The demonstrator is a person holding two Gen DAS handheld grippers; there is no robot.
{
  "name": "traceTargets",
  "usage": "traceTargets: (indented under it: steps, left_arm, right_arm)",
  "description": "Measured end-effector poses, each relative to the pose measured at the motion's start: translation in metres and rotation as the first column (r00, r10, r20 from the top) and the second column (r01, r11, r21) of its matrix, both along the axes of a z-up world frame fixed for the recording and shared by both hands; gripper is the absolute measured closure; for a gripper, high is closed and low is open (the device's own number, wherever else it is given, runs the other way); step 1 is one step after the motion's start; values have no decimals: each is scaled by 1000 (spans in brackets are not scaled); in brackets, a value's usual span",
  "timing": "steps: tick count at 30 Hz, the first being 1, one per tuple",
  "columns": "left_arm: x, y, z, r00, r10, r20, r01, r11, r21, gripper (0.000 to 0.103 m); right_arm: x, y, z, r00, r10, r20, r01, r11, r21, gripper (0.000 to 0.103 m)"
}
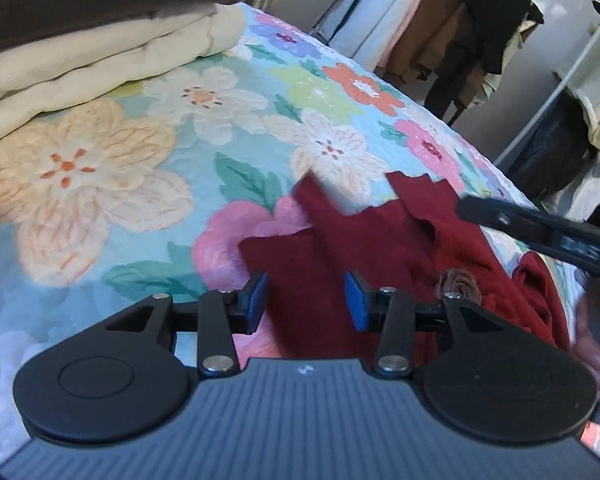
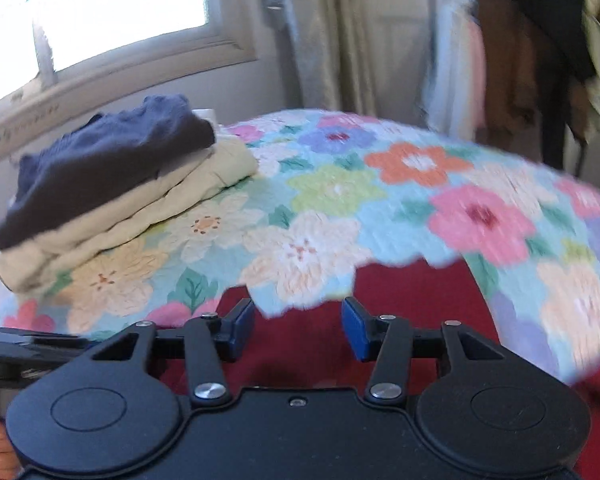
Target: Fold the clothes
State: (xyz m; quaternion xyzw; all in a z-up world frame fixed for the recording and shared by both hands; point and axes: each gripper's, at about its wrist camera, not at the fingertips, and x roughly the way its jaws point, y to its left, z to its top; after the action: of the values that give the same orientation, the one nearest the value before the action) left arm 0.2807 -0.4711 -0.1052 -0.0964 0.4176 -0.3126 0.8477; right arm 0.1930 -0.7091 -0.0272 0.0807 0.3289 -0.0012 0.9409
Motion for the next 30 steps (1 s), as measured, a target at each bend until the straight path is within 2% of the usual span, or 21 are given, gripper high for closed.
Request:
traceTargets:
  steps: [4,7,8,9,10,12,15,17,19,21,24,26,27,28,29,30]
  left_arm:
    - [-1,-24,-2,998,-45,31,42,995,89,50]
    - [2,-42,-10,998,-65,23,60,981,185,52]
    - [0,-45,-10,997,-69,42,59,977,205,56]
    - [-2,-48,-8,994,-77,74,57,969,241,84]
    - [-4,-50,-6,990,-86,107,53,959,279,101]
    - [-9,-39,4,985,-39,170,-8,964,265,101]
    - [-17,-14,20,966,60,253,-119,967,227,101]
    - [-17,1,26,965,104,240,-154,968,200,102]
    - [-17,15,28,962,162,220,-207,958,200,103]
    - [-17,25,28,961,188,204,-234,944,231,103]
    - [-24,47,29,959,215,184,-256,935,245,100]
    - [-35,67,31,969,215,124,-238,947,216,98]
    - [-42,77,32,973,212,92,-226,953,203,94]
    - [-50,83,32,979,192,64,-202,955,219,86]
    - [-61,89,32,987,158,37,-162,949,270,80]
    - [-74,92,32,990,133,37,-138,937,321,67]
  right_arm:
    - [-50,-11,-7,996,-25,-83,35,992,122,49]
    - [-90,-11,-18,992,1,-128,16,991,134,49]
    - [-102,-10,-21,991,3,-137,14,992,125,49]
    - [-116,-9,-25,990,0,-140,14,995,100,49]
    - [-126,-9,-28,990,-3,-138,12,997,70,48]
    - [-143,-9,-36,991,-2,-133,4,1000,17,43]
    - [-158,-17,-53,988,-2,-155,-3,1000,-30,43]
    - [-158,-26,-65,981,-24,-190,23,1000,-8,42]
    - [-156,-37,-69,980,-44,-195,56,997,55,42]
    - [-154,-44,-71,978,-59,-200,81,991,103,42]
    - [-157,-41,-69,979,-55,-197,72,994,82,42]
    - [-160,-34,-67,980,-55,-190,65,997,50,42]
    - [-162,-30,-65,981,-58,-184,65,997,29,42]
    - [-162,-27,-63,982,-63,-178,66,998,10,42]
    - [-163,-24,-61,983,-65,-169,65,998,-5,42]
    - [-164,-20,-59,985,-67,-160,65,998,-20,41]
